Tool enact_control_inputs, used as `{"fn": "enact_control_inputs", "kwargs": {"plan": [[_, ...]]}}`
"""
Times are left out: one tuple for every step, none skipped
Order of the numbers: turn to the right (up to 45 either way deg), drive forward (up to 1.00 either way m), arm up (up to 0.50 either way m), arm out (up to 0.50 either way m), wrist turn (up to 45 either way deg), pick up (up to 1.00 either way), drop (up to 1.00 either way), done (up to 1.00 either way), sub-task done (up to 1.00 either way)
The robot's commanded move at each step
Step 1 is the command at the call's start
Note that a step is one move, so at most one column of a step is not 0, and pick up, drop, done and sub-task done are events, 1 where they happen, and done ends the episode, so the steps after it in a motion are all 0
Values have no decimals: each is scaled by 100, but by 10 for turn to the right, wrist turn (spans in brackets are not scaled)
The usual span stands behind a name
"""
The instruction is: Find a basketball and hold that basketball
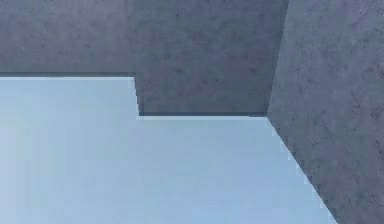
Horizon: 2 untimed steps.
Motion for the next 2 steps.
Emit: {"fn": "enact_control_inputs", "kwargs": {"plan": [[-420, 0, 0, 0, 0, 0, 0, 0, 0], [0, 25, 0, 0, 0, 0, 0, 0, 0]]}}
